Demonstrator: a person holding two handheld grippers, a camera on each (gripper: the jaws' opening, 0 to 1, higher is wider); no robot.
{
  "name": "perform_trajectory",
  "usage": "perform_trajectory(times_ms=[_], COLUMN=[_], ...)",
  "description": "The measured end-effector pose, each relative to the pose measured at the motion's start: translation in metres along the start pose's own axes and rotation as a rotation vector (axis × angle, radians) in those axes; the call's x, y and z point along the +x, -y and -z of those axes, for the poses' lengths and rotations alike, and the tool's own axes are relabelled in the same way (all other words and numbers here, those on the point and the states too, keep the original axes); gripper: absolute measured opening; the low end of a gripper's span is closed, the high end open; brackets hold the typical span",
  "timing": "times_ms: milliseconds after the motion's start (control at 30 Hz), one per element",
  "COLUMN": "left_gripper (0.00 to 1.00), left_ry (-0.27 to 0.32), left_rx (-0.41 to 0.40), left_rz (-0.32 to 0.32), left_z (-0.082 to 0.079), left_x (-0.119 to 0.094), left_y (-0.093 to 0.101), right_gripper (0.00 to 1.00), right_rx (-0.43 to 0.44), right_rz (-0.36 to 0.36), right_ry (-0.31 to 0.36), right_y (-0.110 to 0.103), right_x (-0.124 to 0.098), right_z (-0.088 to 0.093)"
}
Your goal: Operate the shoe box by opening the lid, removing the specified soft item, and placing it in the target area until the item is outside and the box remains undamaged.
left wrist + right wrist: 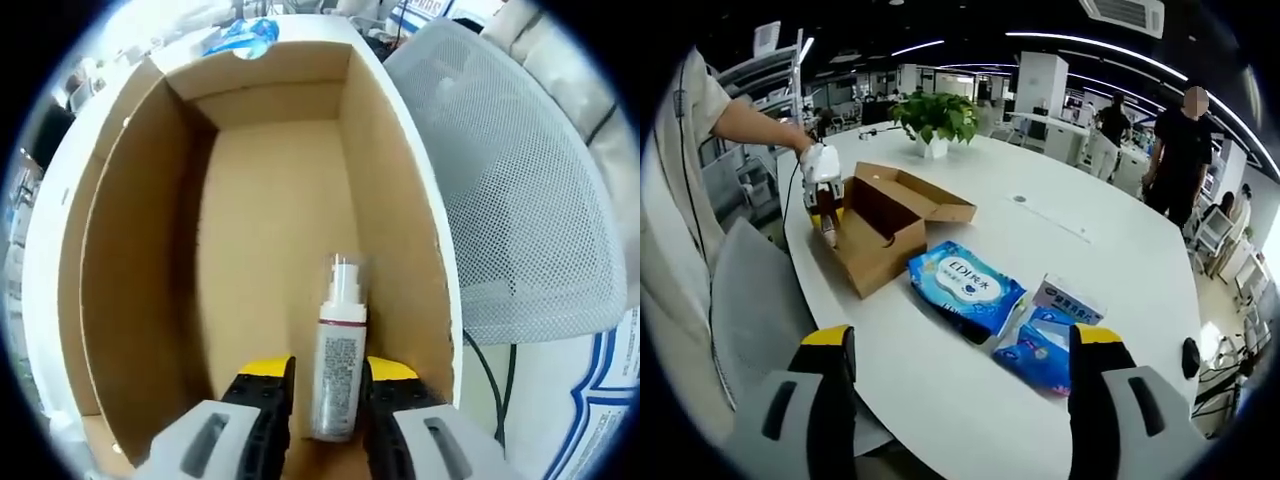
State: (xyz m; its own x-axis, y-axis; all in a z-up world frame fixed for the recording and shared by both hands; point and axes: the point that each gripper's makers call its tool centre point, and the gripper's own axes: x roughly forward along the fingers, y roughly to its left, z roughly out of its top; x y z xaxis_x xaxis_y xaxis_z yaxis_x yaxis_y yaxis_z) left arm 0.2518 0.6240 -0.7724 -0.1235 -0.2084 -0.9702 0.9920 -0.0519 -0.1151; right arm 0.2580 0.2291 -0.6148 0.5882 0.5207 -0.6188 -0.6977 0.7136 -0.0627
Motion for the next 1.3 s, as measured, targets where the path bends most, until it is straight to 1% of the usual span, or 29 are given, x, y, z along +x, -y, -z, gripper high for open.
perform_trajectory(times_ms=[67,400,667,800,933,1067,1133,1233,1300], left_gripper=[0.22,0.19,0.19,0.19,0.18,0.18,0.18,0.18,0.18], left_ry=[0.012,0.016,0.018,0.014,0.022,0.019,0.025,0.046,0.047], left_rx=[-0.008,-0.052,-0.108,-0.13,-0.146,-0.149,-0.154,-0.191,-0.198], left_rz=[-0.019,-0.049,-0.071,-0.082,-0.085,-0.096,-0.106,-0.119,-0.126], left_z=[-0.001,0.0,0.001,0.001,0.0,-0.001,-0.003,-0.007,-0.008], left_x=[0.001,0.004,0.004,0.002,-0.001,-0.005,-0.008,-0.012,-0.014], left_y=[-0.002,-0.005,-0.008,-0.009,-0.009,-0.008,-0.009,-0.01,-0.01], right_gripper=[0.83,0.82,0.81,0.79,0.78,0.78,0.77,0.75,0.74], right_rx=[0.0,-0.002,-0.001,-0.012,-0.01,-0.016,-0.022,-0.031,-0.034], right_rz=[-0.003,-0.01,-0.013,-0.017,-0.022,-0.031,-0.034,-0.043,-0.053], right_ry=[0.003,0.022,0.037,0.049,0.055,0.064,0.065,0.075,0.076], right_y=[-0.001,-0.006,-0.008,-0.01,-0.011,-0.014,-0.015,-0.018,-0.021], right_x=[0.001,0.004,0.003,0.002,0.002,0.002,0.003,0.003,0.004], right_z=[-0.001,-0.005,-0.007,-0.009,-0.01,-0.012,-0.013,-0.015,-0.015])
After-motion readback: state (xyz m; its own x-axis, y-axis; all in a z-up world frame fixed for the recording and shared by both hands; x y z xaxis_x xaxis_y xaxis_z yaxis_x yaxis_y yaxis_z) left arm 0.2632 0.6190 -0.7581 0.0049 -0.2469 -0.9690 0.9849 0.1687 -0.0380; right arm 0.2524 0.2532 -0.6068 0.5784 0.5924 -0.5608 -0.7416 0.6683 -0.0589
